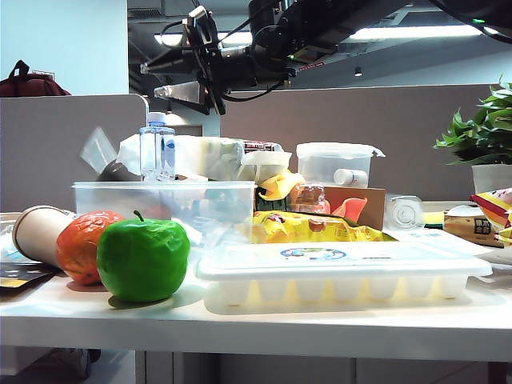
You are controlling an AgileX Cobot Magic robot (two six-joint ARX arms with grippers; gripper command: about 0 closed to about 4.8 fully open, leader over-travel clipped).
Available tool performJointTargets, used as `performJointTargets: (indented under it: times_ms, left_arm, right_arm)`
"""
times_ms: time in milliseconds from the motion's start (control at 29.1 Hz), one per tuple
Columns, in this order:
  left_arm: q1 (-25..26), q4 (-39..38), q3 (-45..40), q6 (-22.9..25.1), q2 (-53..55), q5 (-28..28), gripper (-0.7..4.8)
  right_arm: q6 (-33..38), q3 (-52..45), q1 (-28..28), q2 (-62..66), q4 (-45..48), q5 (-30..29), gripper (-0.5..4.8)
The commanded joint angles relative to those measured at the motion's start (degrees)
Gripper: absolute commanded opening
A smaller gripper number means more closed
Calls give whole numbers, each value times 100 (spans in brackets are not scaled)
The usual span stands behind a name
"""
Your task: Pick up the metal ice scoop from the table and place it inside the transparent plastic box.
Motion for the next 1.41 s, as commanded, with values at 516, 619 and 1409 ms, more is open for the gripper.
performJointTargets:
  times_ms: [516,619,1409]
  left_arm:
    - [4,39,46,39,-4,20,-5]
    - [4,35,46,39,-7,20,-5]
    - [1346,-46,37,39,-1318,258,-5]
  right_arm:
    - [31,197,-7,-199,-238,-531,-7]
    - [-9,197,-13,-339,-627,-437,-7]
    - [-2500,192,1281,-2415,-5958,5418,-6]
